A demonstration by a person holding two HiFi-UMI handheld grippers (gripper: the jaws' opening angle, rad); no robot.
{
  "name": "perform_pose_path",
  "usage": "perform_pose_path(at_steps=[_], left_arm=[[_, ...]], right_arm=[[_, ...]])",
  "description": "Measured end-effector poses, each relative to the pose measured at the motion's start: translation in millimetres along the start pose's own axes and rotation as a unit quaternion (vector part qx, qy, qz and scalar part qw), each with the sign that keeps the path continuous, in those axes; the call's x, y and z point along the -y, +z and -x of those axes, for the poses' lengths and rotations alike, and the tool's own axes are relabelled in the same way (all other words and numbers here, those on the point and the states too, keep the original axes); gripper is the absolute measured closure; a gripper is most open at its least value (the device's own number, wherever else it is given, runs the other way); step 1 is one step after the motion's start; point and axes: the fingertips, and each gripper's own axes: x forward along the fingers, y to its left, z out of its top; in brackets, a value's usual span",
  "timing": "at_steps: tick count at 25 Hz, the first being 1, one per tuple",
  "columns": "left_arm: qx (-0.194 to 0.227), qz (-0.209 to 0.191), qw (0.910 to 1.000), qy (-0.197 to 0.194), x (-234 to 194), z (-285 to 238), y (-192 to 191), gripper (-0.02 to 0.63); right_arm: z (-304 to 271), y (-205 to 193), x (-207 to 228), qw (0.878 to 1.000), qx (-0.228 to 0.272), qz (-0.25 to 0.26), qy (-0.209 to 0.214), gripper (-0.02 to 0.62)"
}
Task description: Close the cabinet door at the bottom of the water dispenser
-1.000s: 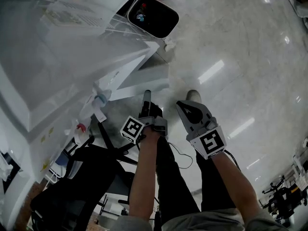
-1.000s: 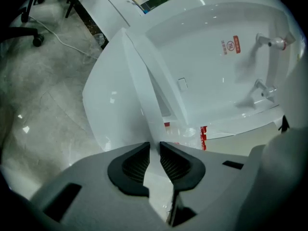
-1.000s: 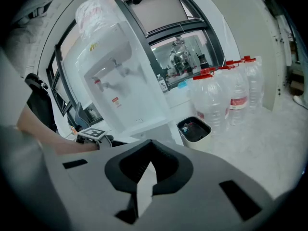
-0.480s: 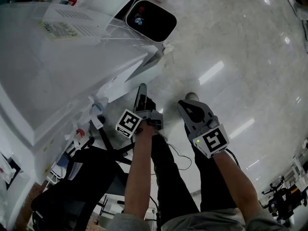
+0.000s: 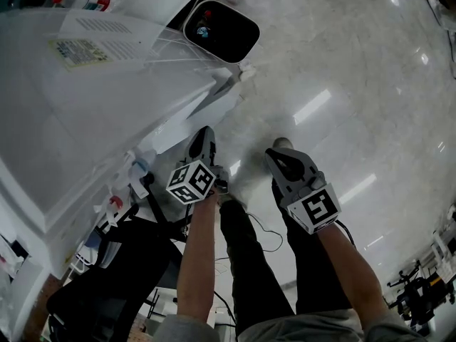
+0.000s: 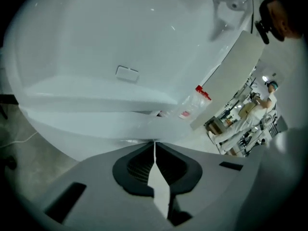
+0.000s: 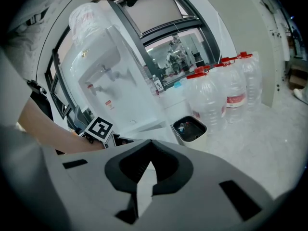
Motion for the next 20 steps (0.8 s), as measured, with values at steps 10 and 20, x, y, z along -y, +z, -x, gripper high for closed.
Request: perform_pose_path(at_steps=[10, 20], left_arm=[[0.035, 0.032, 0.9985, 0.029, -6, -11, 17, 0.597], [0.062, 0.061, 0.9951, 0.046, -8, -12, 21, 0.597]], right_arm=[[-2, -2, 6, 1.0, -0.013, -0.005, -0.003, 0.587], [0, -2, 9, 1.0, -0.007, 0.0, -0.004, 0.588]])
